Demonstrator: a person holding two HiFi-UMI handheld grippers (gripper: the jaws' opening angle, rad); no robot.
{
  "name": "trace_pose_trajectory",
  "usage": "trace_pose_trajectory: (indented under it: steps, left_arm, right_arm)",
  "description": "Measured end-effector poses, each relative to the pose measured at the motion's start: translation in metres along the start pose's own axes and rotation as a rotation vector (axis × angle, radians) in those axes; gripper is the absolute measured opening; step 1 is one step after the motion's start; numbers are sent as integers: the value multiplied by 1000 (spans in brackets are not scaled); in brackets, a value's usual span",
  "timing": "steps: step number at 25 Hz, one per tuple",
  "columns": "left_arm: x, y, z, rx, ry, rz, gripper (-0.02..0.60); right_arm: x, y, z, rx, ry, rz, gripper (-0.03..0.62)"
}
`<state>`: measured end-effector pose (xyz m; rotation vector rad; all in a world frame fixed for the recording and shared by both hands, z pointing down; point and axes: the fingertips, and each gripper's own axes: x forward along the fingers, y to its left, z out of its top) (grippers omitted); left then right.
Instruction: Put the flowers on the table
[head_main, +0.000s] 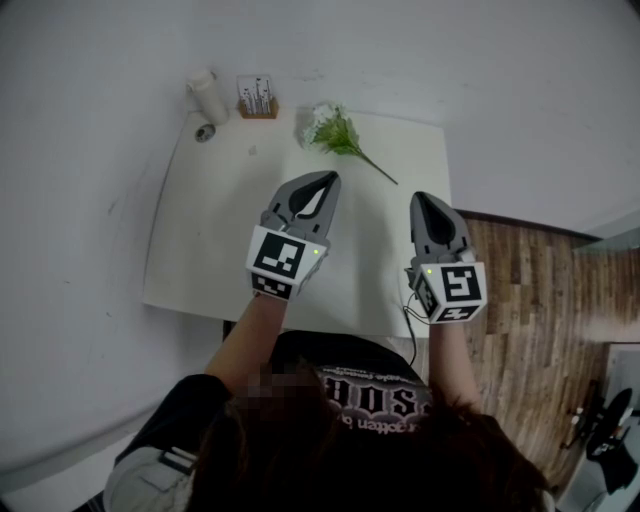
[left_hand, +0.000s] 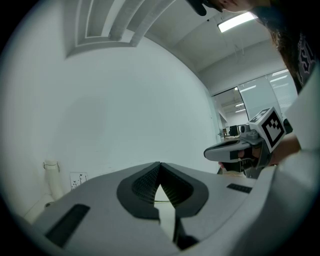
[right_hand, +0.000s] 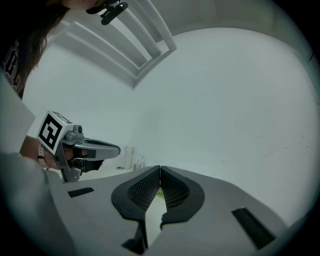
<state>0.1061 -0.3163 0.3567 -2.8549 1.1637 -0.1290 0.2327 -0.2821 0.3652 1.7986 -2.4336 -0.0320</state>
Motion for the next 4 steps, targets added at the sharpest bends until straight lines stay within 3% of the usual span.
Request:
trace_pose_trajectory:
  steps: [4]
  left_arm:
    - [3,-1,0,-4,-1,-3,-2]
  right_arm:
    - [0,0,2,0,-4,3,31]
